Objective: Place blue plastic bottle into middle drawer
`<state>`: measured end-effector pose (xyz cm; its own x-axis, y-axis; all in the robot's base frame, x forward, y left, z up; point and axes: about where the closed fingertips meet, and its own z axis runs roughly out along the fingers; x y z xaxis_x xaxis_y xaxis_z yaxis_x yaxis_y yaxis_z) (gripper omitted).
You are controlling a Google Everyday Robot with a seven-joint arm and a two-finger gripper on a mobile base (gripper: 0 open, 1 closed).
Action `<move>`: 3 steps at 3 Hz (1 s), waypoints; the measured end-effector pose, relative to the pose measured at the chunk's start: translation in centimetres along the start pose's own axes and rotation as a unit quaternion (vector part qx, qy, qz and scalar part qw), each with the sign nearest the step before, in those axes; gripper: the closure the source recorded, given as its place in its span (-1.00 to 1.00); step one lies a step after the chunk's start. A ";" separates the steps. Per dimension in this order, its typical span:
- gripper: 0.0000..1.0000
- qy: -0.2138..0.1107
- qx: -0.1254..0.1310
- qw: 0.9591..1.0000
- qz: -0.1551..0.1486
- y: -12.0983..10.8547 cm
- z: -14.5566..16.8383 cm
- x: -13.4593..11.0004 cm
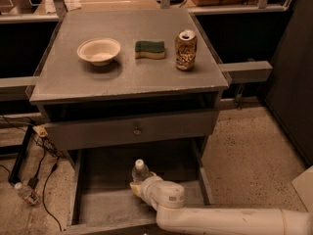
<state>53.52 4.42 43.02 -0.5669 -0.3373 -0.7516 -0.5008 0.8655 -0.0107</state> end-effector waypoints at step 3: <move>1.00 0.012 0.007 0.998 0.054 -0.2 0.0 1.8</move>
Offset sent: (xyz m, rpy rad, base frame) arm -0.0092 -0.0080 -0.0148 0.0660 0.0620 -0.0873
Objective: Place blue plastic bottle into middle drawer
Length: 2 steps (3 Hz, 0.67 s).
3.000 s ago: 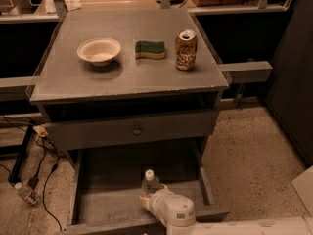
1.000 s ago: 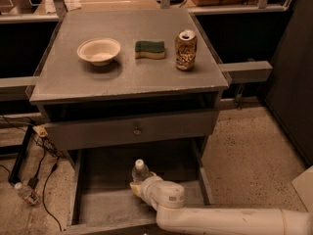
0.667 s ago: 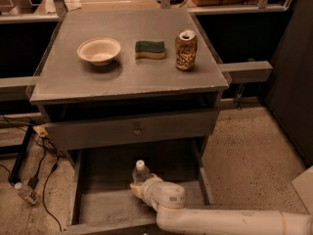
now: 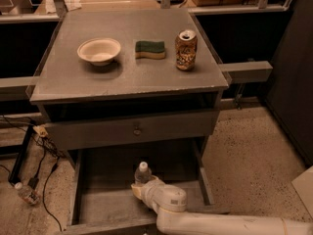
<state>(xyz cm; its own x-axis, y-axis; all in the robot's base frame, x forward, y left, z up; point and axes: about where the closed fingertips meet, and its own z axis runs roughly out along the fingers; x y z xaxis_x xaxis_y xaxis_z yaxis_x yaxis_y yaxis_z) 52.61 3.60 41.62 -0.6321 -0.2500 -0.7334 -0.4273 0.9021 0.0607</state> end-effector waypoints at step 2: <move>0.16 0.000 0.000 1.000 0.000 0.0 0.0 0.0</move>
Offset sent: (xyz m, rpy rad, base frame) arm 0.0000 0.0000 0.0000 0.0000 0.0000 0.0000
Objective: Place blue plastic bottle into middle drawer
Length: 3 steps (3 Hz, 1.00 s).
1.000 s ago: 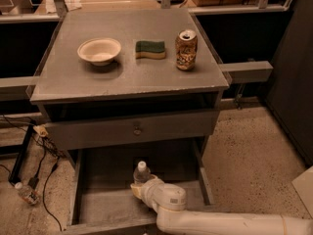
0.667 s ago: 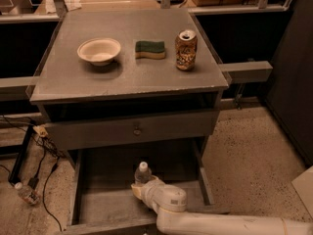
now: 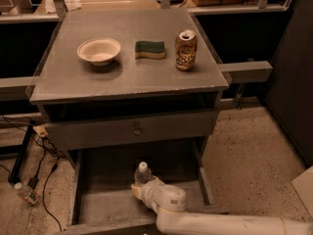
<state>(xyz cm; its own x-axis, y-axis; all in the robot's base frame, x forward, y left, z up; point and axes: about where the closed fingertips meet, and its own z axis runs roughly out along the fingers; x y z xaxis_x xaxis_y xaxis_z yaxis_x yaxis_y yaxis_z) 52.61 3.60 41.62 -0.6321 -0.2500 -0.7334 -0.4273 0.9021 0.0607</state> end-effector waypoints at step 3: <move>-1.00 0.000 0.000 1.000 0.000 0.0 0.0 0.0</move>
Offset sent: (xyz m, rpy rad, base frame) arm 0.0000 0.0000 0.0000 0.0000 0.0000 0.0000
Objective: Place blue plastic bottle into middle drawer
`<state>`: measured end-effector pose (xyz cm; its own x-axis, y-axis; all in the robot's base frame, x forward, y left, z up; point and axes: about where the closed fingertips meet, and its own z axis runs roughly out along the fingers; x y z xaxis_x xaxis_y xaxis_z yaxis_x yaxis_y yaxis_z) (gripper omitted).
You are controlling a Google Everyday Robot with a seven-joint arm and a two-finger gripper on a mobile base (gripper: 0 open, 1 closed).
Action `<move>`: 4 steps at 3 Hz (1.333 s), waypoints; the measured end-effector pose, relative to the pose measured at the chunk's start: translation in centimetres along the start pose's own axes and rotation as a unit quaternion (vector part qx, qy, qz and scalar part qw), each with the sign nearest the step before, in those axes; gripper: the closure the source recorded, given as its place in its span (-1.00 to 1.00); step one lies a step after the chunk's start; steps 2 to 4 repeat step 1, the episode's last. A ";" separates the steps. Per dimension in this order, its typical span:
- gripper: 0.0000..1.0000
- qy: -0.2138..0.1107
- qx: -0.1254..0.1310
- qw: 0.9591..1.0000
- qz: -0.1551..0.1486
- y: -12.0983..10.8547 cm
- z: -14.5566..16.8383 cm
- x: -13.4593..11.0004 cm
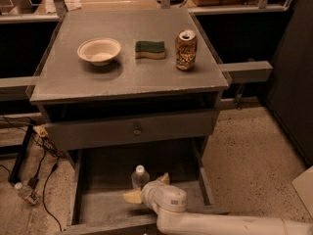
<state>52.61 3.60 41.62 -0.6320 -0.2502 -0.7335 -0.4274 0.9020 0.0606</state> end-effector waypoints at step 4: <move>-1.00 0.000 0.000 1.000 0.000 0.0 0.0 0.0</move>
Offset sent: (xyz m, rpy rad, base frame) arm 0.0000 0.0000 0.0000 0.0000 0.0000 0.0000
